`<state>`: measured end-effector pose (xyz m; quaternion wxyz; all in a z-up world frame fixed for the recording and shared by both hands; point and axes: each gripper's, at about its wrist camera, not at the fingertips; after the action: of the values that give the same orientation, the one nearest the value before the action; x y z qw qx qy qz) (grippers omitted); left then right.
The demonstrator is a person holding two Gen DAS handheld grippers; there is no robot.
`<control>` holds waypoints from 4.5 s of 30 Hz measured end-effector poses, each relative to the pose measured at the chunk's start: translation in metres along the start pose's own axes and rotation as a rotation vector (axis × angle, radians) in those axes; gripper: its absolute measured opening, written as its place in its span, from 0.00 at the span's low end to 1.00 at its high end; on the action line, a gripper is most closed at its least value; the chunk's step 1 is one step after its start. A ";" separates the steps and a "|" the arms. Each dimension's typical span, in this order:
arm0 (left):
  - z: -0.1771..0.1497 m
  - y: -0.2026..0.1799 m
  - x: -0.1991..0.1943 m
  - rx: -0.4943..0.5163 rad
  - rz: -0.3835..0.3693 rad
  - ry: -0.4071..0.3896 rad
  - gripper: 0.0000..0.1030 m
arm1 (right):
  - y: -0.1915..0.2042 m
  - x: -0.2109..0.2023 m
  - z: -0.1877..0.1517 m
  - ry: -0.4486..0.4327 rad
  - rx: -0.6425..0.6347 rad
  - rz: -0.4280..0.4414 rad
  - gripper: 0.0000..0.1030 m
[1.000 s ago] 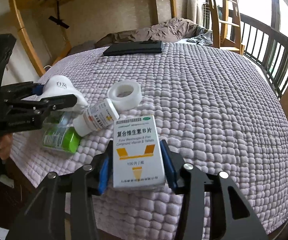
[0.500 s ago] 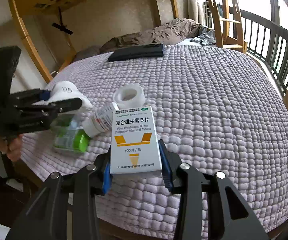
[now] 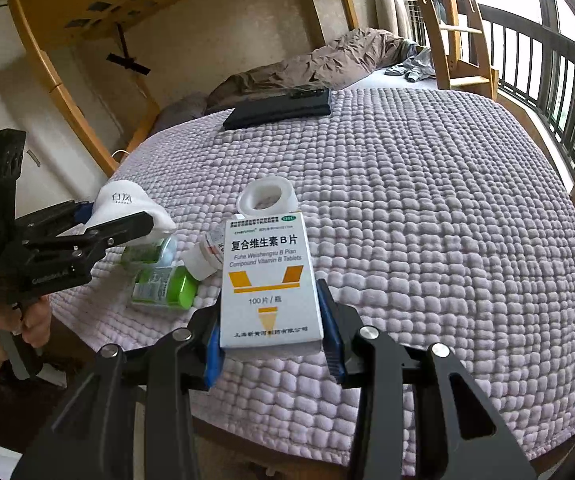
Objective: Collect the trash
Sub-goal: 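Carry the white mask and medicine box with both tools over the white bin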
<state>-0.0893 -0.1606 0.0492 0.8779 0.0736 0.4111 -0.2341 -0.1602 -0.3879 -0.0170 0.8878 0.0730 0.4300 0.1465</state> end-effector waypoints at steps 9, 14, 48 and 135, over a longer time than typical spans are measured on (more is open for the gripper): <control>-0.013 -0.007 -0.023 -0.034 -0.012 -0.018 0.60 | 0.006 -0.015 -0.009 0.009 -0.019 0.003 0.38; -0.021 -0.013 -0.034 -0.042 -0.017 -0.022 0.60 | 0.014 -0.024 -0.016 0.012 -0.040 0.005 0.38; -0.076 -0.036 -0.070 -0.076 -0.034 0.027 0.60 | 0.045 -0.064 -0.069 0.068 -0.077 0.043 0.38; -0.178 -0.080 0.006 0.101 -0.077 0.372 0.60 | 0.061 0.004 -0.155 0.359 -0.196 0.106 0.38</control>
<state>-0.2459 -0.1756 -0.0663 0.7725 0.1437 0.5564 -0.2701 -0.2916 -0.3288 -0.1004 0.7908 -0.0185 0.5607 0.2448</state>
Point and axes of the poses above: each gripper's, at about its wrist camera, not at the fingertips, and x roughly the way its jaws point, y to its left, z to its top, and after that the axes turned 2 degrees about -x, right-handed
